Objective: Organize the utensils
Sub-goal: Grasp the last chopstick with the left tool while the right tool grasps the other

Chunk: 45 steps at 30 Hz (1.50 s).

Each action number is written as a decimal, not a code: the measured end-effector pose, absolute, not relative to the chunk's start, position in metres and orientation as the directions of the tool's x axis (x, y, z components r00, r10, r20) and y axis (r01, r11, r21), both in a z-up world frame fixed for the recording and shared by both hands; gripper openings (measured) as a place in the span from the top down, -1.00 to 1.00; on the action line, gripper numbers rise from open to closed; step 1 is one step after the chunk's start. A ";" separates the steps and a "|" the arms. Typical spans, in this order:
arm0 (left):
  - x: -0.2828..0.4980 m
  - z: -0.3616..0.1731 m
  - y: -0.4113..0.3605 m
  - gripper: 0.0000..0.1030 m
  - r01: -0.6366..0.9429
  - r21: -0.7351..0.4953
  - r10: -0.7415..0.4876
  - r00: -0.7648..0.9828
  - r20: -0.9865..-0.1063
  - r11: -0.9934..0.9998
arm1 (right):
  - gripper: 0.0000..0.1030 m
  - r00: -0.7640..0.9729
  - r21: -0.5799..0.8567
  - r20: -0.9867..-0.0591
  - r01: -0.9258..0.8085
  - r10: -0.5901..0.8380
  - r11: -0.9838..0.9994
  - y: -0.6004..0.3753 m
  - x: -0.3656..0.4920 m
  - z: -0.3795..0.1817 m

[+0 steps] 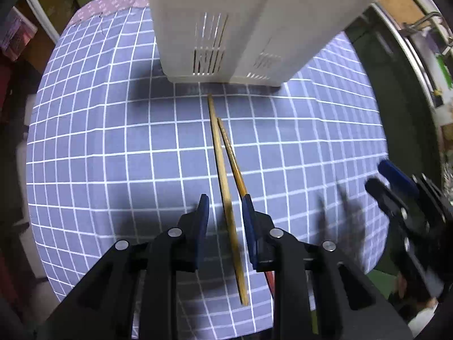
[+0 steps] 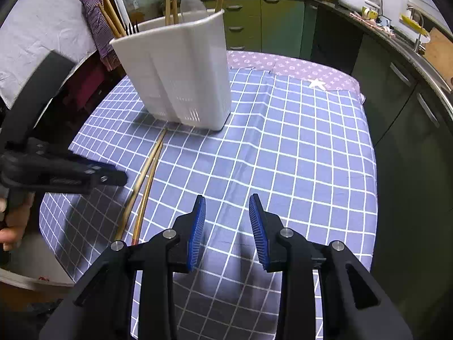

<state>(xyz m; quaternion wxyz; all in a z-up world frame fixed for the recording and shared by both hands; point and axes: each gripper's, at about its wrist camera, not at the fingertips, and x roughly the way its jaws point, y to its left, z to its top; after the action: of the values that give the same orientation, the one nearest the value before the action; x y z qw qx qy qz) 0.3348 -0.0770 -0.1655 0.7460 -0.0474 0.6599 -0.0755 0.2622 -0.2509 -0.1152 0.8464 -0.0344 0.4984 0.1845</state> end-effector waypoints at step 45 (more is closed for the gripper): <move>0.264 -0.085 -0.010 0.87 0.135 -0.082 -0.140 0.508 -0.850 0.987 | 0.49 0.059 0.173 -0.972 -0.478 0.228 0.861 -0.117 0.317 -0.163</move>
<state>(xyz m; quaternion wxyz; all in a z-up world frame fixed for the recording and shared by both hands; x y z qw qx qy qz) 0.2639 -0.0104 -0.0850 0.8682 -0.0023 0.4898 -0.0792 0.3167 -0.1172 -0.1630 0.7211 -0.0978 0.6407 0.2448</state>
